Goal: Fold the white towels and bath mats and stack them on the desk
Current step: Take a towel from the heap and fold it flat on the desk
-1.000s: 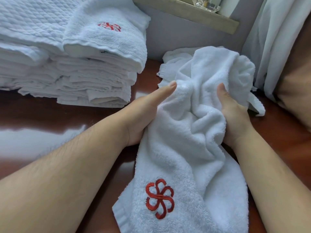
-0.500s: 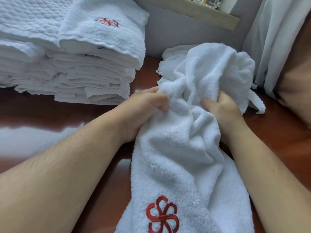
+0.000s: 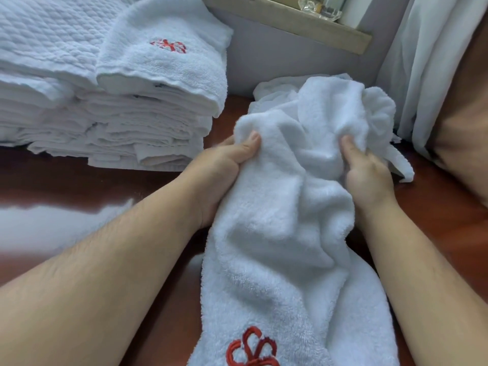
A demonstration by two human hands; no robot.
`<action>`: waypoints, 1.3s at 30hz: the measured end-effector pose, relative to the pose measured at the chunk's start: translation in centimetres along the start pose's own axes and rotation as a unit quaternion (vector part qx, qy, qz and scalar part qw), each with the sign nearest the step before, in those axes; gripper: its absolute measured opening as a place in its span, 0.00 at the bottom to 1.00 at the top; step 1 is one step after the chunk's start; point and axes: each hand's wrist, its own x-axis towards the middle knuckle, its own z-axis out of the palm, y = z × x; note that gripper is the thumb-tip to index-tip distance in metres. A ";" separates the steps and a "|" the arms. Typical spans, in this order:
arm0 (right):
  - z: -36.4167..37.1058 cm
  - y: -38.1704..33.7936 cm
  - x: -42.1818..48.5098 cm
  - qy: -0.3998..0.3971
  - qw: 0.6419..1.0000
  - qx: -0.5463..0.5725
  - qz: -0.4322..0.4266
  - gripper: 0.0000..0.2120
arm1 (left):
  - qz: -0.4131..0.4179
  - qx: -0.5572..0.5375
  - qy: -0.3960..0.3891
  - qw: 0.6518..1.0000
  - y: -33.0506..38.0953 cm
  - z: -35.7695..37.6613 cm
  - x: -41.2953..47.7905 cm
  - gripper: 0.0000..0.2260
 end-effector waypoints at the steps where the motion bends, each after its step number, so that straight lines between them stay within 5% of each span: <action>1: 0.2 0.3 0.0 -0.001 1.000 -0.016 -0.004 0.09 | 0.005 -0.025 0.010 1.000 0.1 -0.2 0.0 0.14; 6: 0.5 0.3 0.4 0.014 0.997 0.075 0.016 0.10 | 0.035 -0.140 -0.052 0.988 0.8 -0.9 0.0 0.16; 9: 0.3 0.2 0.3 -0.019 0.996 0.076 0.036 0.09 | 0.020 -0.176 -0.097 0.979 0.8 -0.7 -0.2 0.26; 12: 0.3 0.4 -0.4 -0.100 0.986 0.120 0.058 0.19 | -0.004 -0.196 -0.122 0.973 0.7 -0.8 -0.1 0.35; 15: 0.5 0.2 -0.6 -0.191 0.955 0.212 0.085 0.20 | -0.016 -0.172 -0.148 0.974 0.5 -0.7 -0.3 0.32; 20: 0.5 0.5 -0.5 -0.054 0.992 0.101 0.045 0.15 | -0.067 -0.084 -0.096 0.990 0.8 0.1 -0.5 0.22; 23: 0.3 0.8 0.0 -0.017 1.000 0.002 0.000 0.17 | -0.051 -0.016 -0.022 0.998 0.5 1.3 0.4 0.22; 26: -0.1 1.3 0.5 0.004 0.996 -0.083 -0.028 0.20 | -0.024 0.072 -0.029 0.997 0.2 1.6 0.5 0.23; 29: 0.1 2.0 0.6 -0.001 0.994 -0.107 -0.024 0.18 | -0.041 0.362 0.013 0.931 -0.4 1.3 -0.1 0.37; 31: 0.5 2.5 0.5 -0.012 0.989 -0.141 -0.033 0.17 | -0.006 0.458 0.055 0.887 -1.0 0.8 -0.8 0.36; 34: 1.0 2.9 0.4 -0.011 0.984 -0.170 -0.057 0.18 | 0.019 0.441 0.077 0.894 -0.8 0.0 -0.7 0.29; 37: 1.5 2.4 -0.2 -0.033 0.971 -0.231 -0.054 0.19 | -0.130 0.360 -0.019 0.924 1.0 1.0 -1.3 0.26; 39: 1.6 1.7 -0.8 -0.075 0.967 -0.244 -0.010 0.18 | -0.151 0.362 -0.035 0.919 1.4 1.3 -1.8 0.30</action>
